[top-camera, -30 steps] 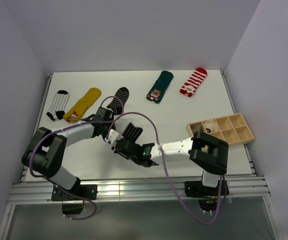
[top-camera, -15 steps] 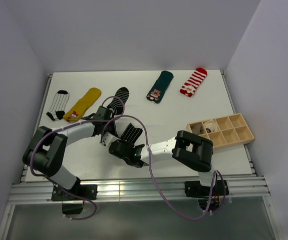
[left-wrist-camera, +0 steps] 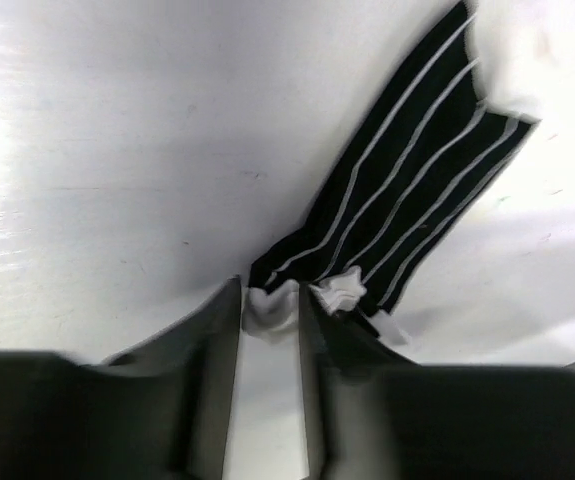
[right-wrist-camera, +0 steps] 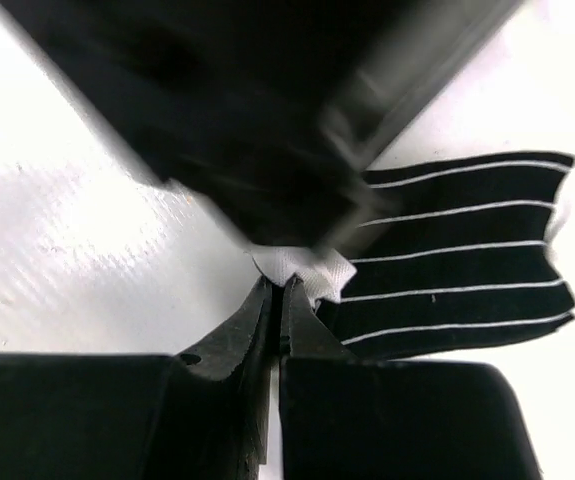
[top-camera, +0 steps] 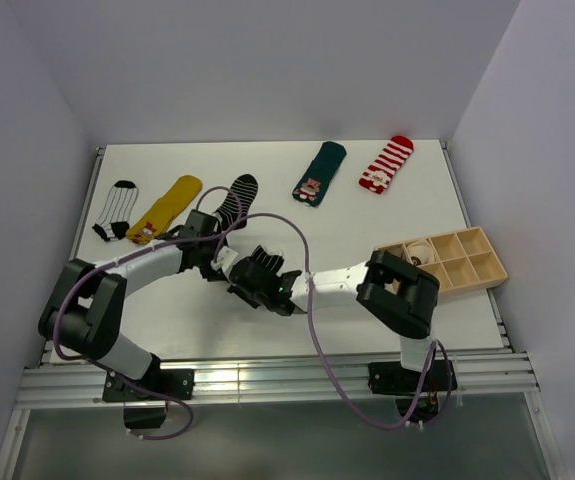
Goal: Roll the socks
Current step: Roll the sock at the center of the board.
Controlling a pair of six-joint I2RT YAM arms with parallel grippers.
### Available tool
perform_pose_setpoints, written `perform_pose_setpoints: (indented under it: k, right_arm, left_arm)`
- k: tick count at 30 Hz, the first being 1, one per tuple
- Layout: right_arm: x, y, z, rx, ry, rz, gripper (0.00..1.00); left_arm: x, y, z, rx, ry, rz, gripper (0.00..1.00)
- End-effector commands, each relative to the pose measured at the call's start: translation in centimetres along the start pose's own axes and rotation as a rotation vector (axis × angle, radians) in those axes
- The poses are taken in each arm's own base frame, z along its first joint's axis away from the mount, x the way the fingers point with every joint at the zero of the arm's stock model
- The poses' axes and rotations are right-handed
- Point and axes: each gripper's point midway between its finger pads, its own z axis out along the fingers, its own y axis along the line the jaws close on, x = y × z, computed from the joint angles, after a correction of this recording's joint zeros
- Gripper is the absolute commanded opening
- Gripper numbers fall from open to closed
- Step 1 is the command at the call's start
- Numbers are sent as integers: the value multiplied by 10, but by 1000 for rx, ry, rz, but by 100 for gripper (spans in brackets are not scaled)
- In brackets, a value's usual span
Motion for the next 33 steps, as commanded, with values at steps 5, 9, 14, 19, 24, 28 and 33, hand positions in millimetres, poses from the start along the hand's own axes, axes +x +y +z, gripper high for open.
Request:
perform_pose_setpoints:
  k: [5,9,14,19,24,28,33]
  right_arm:
    - [4,6,-23,-321,73,242,0]
    - [-1,11,-25,-468,103,374,0]
    - [1,23,-26,-682,175,561,0]
    - [1,13,-19,-822,194,780,0]
    - [9,5,-14,-884,229,942,0]
    - [19,-2,-9,-893,226,1024,0]
    - [31,-6,-6,-892,231,1111,0]
  left_arm:
    - [-50,-8,-42,36,-292,-60,59]
    - [-57,-3,-57,59,-395,-144,64]
    - [-43,1,-62,130,-443,-194,65]
    - [-24,-5,-58,232,-437,-220,66]
    - [-10,-11,-48,251,-403,-219,65]
    - [0,-16,-32,250,-349,-220,63]
    - [3,-18,-19,237,-318,-222,57]
